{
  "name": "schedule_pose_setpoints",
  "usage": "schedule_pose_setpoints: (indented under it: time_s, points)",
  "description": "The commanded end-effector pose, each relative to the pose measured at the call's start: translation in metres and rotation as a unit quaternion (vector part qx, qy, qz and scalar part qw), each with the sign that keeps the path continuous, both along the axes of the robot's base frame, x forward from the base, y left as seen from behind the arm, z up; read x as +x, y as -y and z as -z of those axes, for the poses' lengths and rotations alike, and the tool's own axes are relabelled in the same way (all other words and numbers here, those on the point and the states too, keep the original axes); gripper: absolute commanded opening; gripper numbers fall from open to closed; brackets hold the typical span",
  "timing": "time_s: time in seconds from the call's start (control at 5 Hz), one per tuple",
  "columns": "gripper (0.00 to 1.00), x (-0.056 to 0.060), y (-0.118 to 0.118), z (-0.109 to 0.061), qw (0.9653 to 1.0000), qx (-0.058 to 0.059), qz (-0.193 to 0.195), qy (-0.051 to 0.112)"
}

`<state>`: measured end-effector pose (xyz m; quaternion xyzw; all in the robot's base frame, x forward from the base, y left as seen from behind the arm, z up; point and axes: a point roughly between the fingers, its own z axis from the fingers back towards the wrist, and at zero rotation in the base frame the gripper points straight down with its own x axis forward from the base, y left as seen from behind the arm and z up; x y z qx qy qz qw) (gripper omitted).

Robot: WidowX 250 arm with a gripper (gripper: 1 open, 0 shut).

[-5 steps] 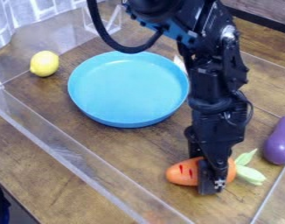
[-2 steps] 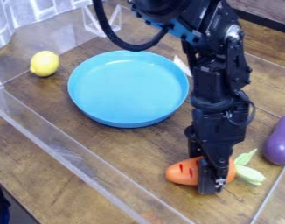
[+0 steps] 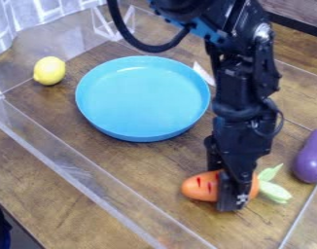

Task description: Move the carrot to the right side

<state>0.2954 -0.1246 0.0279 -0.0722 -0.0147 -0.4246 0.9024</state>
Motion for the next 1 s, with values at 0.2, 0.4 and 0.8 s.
schedule_pose_setpoints:
  time_s: [0.2, 0.4, 0.8]
  points:
    - [0.00, 0.013, 0.013, -0.026, 0.9995, -0.004, 0.013, 0.029]
    - [0.00, 0.015, 0.017, -0.033, 0.9995, -0.001, 0.013, 0.030]
    - [0.00, 0.020, 0.021, -0.042, 0.9993, 0.004, 0.017, 0.032]
